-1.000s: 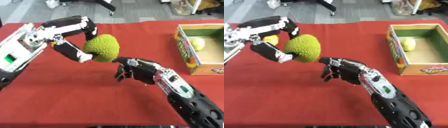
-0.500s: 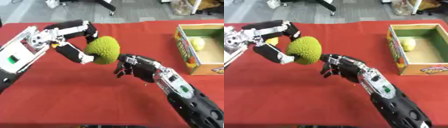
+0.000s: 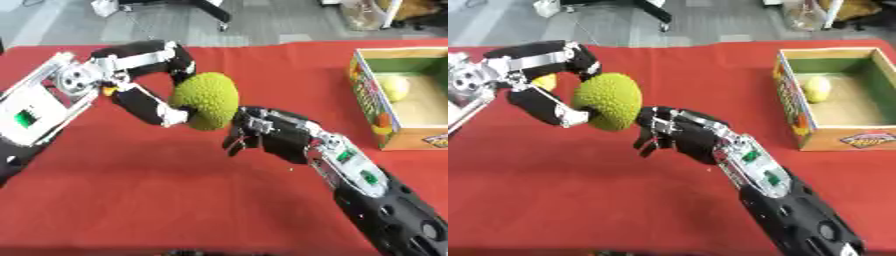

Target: Pick up the objects with one hand, pass them to the other hand, and then place them into the box on the other side of the table.

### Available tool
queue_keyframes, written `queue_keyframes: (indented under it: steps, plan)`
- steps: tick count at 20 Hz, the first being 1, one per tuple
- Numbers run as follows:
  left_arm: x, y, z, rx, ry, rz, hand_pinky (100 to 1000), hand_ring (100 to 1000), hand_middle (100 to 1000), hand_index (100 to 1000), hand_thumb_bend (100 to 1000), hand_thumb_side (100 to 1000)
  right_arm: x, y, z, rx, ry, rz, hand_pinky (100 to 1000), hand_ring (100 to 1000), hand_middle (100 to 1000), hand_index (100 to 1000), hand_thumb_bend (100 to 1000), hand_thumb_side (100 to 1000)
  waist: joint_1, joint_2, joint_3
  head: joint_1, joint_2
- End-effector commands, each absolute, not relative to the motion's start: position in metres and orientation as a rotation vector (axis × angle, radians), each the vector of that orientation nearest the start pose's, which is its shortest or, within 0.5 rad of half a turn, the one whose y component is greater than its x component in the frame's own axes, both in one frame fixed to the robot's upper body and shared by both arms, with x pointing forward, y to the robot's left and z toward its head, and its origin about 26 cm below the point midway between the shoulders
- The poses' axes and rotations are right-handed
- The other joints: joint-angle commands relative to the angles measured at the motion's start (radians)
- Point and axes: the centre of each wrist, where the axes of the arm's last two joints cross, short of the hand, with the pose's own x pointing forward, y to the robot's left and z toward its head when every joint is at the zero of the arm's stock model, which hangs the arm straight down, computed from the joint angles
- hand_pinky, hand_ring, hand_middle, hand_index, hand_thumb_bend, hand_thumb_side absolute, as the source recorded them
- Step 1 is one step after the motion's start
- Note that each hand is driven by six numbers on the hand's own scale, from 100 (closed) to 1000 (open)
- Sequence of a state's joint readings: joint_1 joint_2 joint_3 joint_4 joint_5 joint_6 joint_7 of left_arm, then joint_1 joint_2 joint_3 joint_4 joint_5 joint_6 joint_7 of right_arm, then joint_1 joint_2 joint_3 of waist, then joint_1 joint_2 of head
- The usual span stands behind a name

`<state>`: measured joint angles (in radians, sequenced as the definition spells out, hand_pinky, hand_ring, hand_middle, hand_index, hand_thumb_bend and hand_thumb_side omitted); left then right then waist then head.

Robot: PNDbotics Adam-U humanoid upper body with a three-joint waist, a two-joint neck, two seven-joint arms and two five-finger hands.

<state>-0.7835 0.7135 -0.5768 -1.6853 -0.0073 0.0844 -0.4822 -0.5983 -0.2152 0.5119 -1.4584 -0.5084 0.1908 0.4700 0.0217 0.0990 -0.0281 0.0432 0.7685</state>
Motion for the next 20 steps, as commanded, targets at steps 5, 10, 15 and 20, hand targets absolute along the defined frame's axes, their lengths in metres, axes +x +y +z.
queue_keyframes:
  steps: [5, 10, 15, 20]
  plan:
    - [0.3644, 0.204, 0.243, 0.13, -1.68, -1.631, 601, 516, 447, 444, 121, 100, 0.3637, -0.1075, 0.1315, 1.027, -1.514, 1.016, 642, 661, 484, 883, 428, 457, 0.011, -0.001, 0.001, 0.002, 0.002]
    - [0.3636, 0.2041, 0.2431, 0.145, -1.68, -1.633, 601, 516, 447, 444, 122, 100, 0.3635, -0.1081, 0.1325, 1.075, -1.527, 1.041, 641, 657, 481, 860, 425, 417, 0.01, -0.001, 0.0, 0.003, 0.002]
    - [0.3627, 0.2027, 0.2421, 0.137, -1.671, -1.641, 601, 515, 447, 444, 122, 100, 0.3662, -0.1109, 0.13, 1.035, -1.541, 0.975, 632, 638, 468, 819, 423, 407, 0.01, -0.001, 0.0, 0.003, 0.002]
    - [0.3616, 0.1994, 0.2413, 0.118, -1.657, -1.657, 602, 516, 448, 445, 122, 100, 0.3675, -0.1114, 0.1263, 0.969, -1.514, 0.858, 628, 625, 463, 801, 425, 438, 0.01, -0.001, 0.001, 0.002, 0.002]
